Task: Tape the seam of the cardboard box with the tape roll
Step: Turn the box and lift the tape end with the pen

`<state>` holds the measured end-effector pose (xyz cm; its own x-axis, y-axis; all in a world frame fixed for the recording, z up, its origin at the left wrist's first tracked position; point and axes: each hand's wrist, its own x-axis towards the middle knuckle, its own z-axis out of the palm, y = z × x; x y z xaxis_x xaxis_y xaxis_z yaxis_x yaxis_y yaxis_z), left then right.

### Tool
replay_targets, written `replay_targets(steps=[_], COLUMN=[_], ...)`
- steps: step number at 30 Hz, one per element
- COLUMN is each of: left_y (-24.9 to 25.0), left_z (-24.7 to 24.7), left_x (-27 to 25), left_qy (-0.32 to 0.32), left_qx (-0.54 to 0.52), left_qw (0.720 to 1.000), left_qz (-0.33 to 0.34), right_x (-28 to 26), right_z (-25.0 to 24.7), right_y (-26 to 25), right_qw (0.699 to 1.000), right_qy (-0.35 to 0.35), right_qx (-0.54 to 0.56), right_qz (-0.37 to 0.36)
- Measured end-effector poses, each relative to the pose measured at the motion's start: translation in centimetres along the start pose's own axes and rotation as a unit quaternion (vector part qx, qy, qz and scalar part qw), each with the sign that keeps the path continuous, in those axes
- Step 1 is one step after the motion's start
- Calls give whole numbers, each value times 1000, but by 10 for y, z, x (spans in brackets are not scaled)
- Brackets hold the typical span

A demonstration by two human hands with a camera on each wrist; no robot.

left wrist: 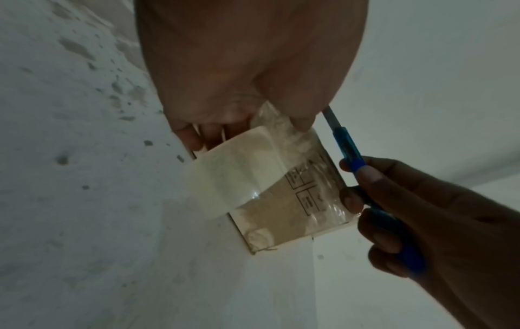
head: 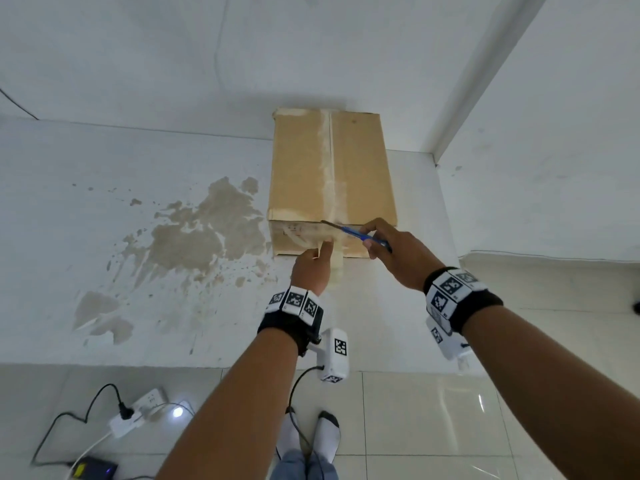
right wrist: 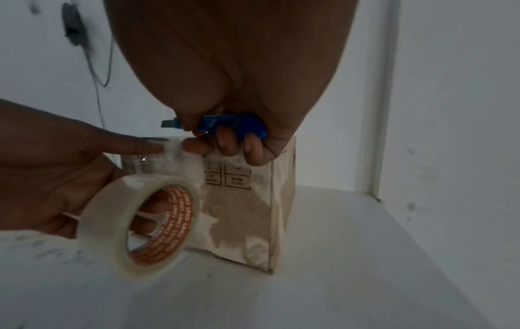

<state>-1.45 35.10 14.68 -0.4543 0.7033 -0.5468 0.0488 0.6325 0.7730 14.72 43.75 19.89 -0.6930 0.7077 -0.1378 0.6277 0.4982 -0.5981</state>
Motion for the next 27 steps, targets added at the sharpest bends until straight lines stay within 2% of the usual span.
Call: replay_targets(steps=[2, 6, 14, 27], left_y=[-5, -15, -12, -6], left_z=[-1, -7, -4, -5], left_x=[4, -2, -15, -22], left_qy=[-4, -8, 17, 17], left_qx=[27, -20, -88, -77], left_qw=[999, 998, 995, 996], left_qz=[36, 63, 47, 52], right_x=[5, 14, 20, 21], right_z=[-6, -12, -5, -6], right_y=[-2, -11, -26, -37], right_qw=[999, 993, 982, 974], right_qy=[-17, -41, -74, -64], right_qx=[-48, -115, -173, -218], right_qz=[2, -5, 13, 17])
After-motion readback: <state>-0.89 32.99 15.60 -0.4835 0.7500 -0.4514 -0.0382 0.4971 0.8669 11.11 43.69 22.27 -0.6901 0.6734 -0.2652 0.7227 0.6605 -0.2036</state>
